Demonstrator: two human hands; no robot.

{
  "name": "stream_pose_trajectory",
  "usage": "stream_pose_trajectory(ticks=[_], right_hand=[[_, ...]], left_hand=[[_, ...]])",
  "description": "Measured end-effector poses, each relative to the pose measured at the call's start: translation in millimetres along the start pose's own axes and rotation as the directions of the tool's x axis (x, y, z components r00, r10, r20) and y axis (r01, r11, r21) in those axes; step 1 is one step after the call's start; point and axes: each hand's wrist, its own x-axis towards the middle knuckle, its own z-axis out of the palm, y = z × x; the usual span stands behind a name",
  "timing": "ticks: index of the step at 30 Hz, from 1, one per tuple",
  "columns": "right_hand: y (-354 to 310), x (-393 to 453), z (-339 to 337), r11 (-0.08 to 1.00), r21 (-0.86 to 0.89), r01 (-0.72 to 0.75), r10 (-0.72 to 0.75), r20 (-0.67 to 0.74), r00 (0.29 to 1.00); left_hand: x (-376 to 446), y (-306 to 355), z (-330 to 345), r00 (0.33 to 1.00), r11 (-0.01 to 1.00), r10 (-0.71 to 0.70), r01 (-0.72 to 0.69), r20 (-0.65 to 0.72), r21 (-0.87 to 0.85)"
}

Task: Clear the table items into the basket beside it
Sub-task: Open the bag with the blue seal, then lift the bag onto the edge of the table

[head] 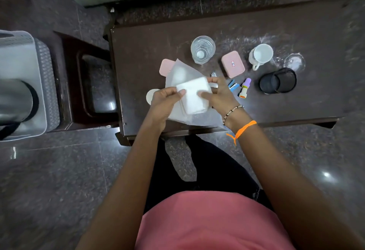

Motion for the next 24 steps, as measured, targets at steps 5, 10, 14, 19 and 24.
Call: stream_pose_trajectory(ticks=[5,10,14,19,24], right_hand=[[8.9,5.5,-36.3,0.99,0.141,0.032,0.005,-0.254,0.967],[17.9,22.6,-114.0,0.932,0.357,0.065,0.16,-0.566,0.809],[34.8,44.2,-179.8,0.998,0.027,-0.059,0.059,-0.746,0.663],[15.8,56.1,-216.0,0.934,-0.222,-0.278,-0.015,-0.806,0.592],[16.2,76.8,-218.4,0.824,-0.395,-0.407,-0.019,-0.736,0.676]], left_hand=[[12.0,-4.4,20.6,0.999,0.998,0.006,-0.008,0.037,0.064],[22.9,-11.7,38.7,0.997,0.995,0.015,-0.022,0.07,0.097],[31.6,-16.2,51.8,0.993,0.993,-0.016,0.002,0.116,0.122],[41.4,-18.1,63.0,0.988,0.993,-0.053,0.037,0.147,0.108],[46.4,-21.4,71.4,0.979,0.989,-0.125,0.111,0.16,0.097]])
